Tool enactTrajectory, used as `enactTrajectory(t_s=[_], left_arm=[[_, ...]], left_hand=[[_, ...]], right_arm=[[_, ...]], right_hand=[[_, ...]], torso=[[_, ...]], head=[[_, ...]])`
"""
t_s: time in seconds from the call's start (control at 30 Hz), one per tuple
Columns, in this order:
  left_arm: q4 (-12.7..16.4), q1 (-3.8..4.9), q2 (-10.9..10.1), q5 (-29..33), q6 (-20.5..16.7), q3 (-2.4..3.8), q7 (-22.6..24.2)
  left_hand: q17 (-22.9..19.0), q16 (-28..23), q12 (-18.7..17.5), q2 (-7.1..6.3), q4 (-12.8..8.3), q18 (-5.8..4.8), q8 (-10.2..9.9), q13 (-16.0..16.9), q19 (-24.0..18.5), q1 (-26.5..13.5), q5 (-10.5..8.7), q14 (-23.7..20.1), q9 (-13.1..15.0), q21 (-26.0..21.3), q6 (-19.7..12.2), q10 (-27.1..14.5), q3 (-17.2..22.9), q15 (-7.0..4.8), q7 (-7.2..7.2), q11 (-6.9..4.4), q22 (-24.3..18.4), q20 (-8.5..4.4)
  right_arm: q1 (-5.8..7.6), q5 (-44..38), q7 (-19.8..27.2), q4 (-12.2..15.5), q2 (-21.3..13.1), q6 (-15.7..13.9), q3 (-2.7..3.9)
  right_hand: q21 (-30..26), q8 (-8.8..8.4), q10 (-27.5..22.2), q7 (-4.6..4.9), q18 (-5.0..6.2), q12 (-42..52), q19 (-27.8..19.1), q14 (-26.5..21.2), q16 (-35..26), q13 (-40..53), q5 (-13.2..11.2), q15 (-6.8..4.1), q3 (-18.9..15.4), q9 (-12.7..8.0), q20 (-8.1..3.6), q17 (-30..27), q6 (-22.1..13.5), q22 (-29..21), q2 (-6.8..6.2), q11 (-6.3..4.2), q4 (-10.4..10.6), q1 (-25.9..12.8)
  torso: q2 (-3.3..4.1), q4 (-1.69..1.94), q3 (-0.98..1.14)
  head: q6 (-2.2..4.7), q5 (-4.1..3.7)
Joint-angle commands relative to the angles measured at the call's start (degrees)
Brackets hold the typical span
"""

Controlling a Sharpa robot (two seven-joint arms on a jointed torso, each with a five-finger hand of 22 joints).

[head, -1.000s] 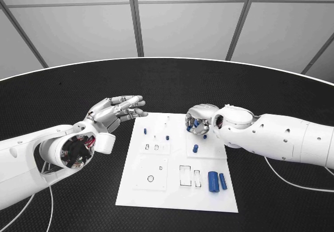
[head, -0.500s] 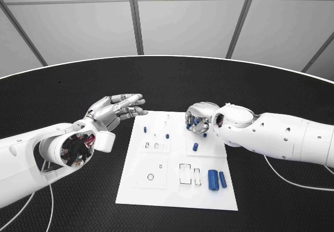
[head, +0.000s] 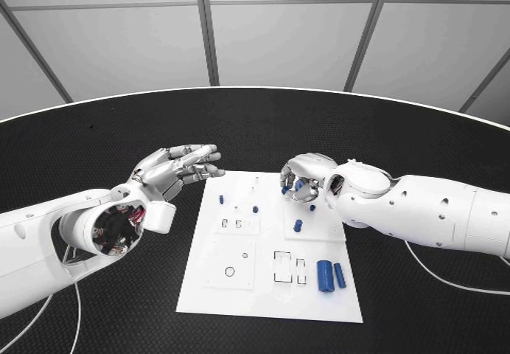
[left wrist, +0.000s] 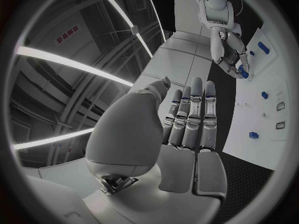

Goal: Assemble the parts on the task board

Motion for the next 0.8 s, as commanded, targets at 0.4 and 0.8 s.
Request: enactTrajectory(t_s=[0.4,0.8], left_arm=[[0.06,0.15,0.09,0.0,-0.15,0.0,0.04],[-0.19,1.06,0.88,0.0,-0.28,0.01,0.06]], left_hand=[[0.05,0.23,-0.37,0.05,0.0,0.59,-0.28,0.03,-0.41,-0.44,0.09,-0.3,0.05,0.19,-0.26,-0.34,0.26,-0.01,0.08,-0.11,0.05,0.02],[0.1,0.28,-0.4,0.02,-0.12,0.6,-0.29,0.04,-0.46,-0.46,0.08,-0.39,0.07,0.24,-0.28,-0.37,0.42,-0.01,0.09,-0.1,0.06,0.03]], right_arm=[[0.51,0.0,-0.25,-5.3,5.0,-2.82,0.99],[0.72,0.0,0.5,-10.99,9.79,-4.03,1.7]], right_hand=[[0.27,0.31,0.31,-0.05,-0.84,0.08,0.18,0.81,0.49,0.03,0.37,-0.42,-0.35,0.19,-0.25,0.19,0.22,0.26,0.36,-0.03,0.11,-0.1],[0.32,0.24,0.2,0.0,-0.86,-0.02,0.24,0.85,0.6,0.03,0.56,-0.41,-0.38,0.2,-0.27,0.36,0.07,0.36,0.3,0.01,0.1,-0.13]], torso=[[0.47,1.18,-0.66],[1.09,1.83,-1.24]], head=[[1.52,-0.07],[2.32,-0.45]])
